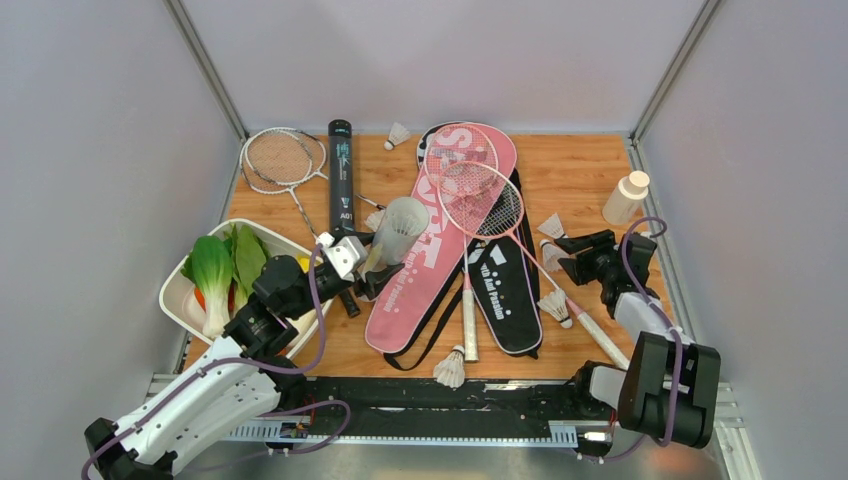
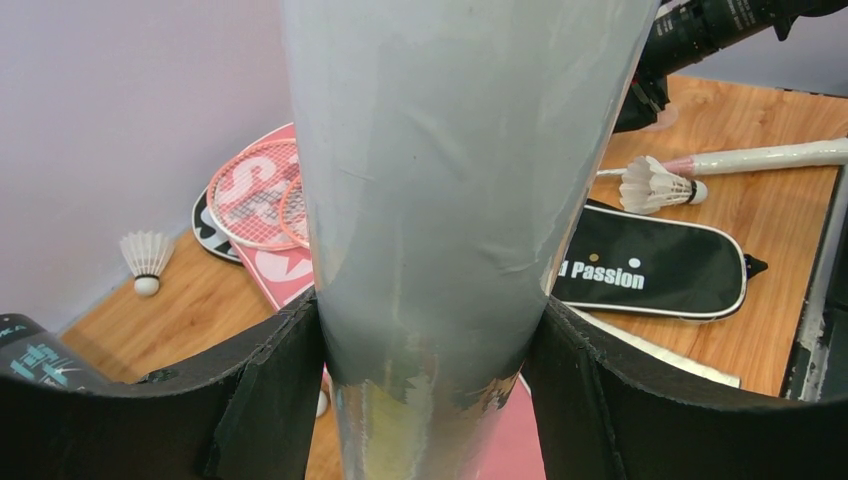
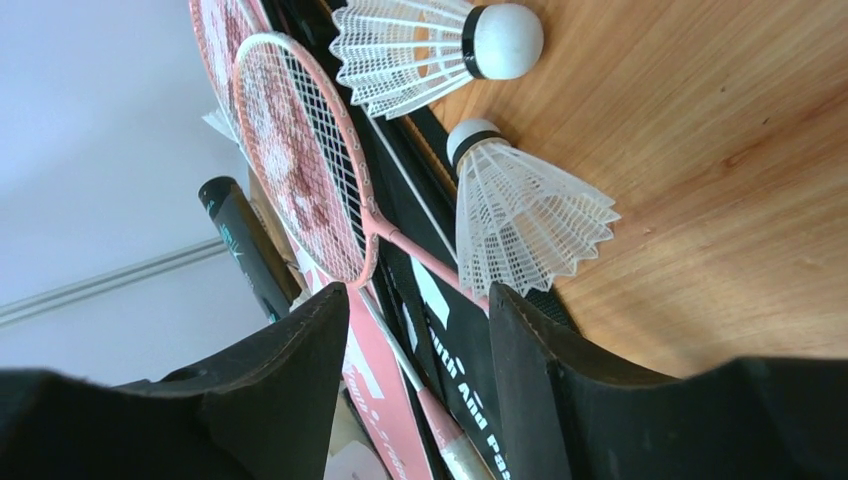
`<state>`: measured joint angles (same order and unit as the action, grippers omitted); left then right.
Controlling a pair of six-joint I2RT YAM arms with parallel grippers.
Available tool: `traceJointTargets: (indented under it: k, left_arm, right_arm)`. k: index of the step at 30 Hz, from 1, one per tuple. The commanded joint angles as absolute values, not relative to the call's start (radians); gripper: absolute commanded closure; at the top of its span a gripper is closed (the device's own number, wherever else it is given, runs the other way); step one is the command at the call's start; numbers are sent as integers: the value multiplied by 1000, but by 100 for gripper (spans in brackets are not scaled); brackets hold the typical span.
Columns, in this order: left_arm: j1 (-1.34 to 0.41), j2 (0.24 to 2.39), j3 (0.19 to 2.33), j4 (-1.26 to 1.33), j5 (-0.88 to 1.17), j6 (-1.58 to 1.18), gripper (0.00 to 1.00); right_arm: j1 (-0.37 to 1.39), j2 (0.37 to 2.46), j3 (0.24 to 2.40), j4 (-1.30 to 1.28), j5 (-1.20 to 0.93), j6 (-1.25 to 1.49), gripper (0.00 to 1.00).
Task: Pack up the badminton gear
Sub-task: Pick up the shuttlecock at the center of the board.
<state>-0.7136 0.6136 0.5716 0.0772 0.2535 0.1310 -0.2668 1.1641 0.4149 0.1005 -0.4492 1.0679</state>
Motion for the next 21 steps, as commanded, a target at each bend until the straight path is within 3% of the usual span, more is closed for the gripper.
traceJointTargets:
  k: [1, 9, 14, 18, 21]
  left_arm:
    - [-713, 593, 614, 123, 263, 117, 100]
    - [-713, 609, 666, 129, 267, 119, 100]
    - [-713, 621, 652, 158, 265, 133, 100]
    - [-713, 645, 666, 138, 281, 161, 100]
    - [-713, 663, 680, 104, 269, 188, 100]
  right_arm:
    - [-255, 1202, 458, 165, -371, 1127, 45]
    - [-253, 1399, 521, 220, -385, 1090, 50]
    - [-251, 1390, 513, 241, -362, 1058, 77]
    - [-251, 1255, 550, 113, -301, 963, 97]
    - [-251, 1127, 620, 8, -263, 887, 100]
